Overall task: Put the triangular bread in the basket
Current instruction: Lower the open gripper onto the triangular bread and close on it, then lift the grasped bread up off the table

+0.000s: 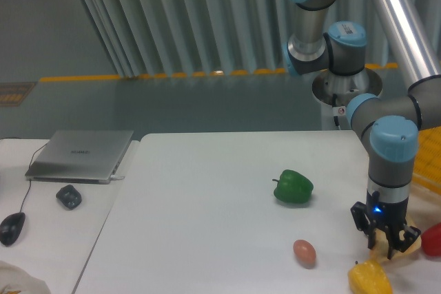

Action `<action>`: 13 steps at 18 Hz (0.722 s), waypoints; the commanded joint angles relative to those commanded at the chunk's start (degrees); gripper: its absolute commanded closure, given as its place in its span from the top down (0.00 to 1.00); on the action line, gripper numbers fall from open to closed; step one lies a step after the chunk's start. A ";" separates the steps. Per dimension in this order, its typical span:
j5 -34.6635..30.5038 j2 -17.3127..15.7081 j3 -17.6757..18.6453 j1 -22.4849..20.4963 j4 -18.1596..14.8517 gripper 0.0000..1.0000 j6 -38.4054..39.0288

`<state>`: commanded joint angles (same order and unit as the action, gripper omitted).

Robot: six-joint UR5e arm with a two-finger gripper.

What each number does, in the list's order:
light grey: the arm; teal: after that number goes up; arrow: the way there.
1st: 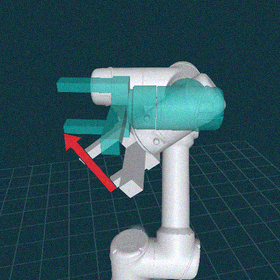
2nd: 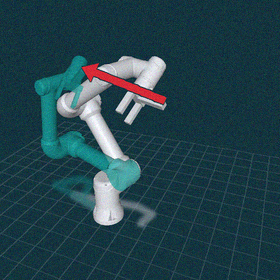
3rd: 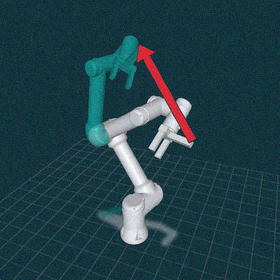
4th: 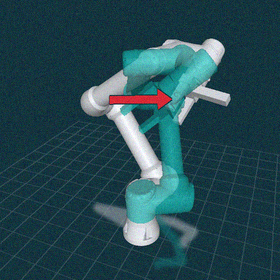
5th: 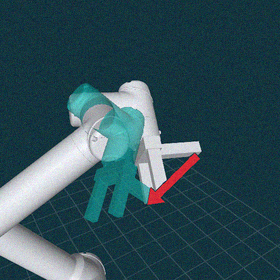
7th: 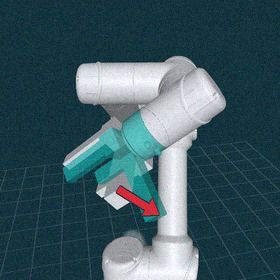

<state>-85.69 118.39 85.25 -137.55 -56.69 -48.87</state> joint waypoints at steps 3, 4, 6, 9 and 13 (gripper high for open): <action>0.00 -0.35 0.00 -0.09 0.00 0.04 -0.09; 0.00 -0.44 0.00 -0.09 -0.09 0.03 0.00; -0.09 -0.44 0.00 0.00 -0.09 0.00 0.09; -0.09 -1.05 0.00 -0.09 -0.09 0.00 -0.09; 0.00 -4.65 0.96 -0.09 -0.61 0.00 0.53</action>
<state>-85.69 113.74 86.22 -137.64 -57.30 -48.34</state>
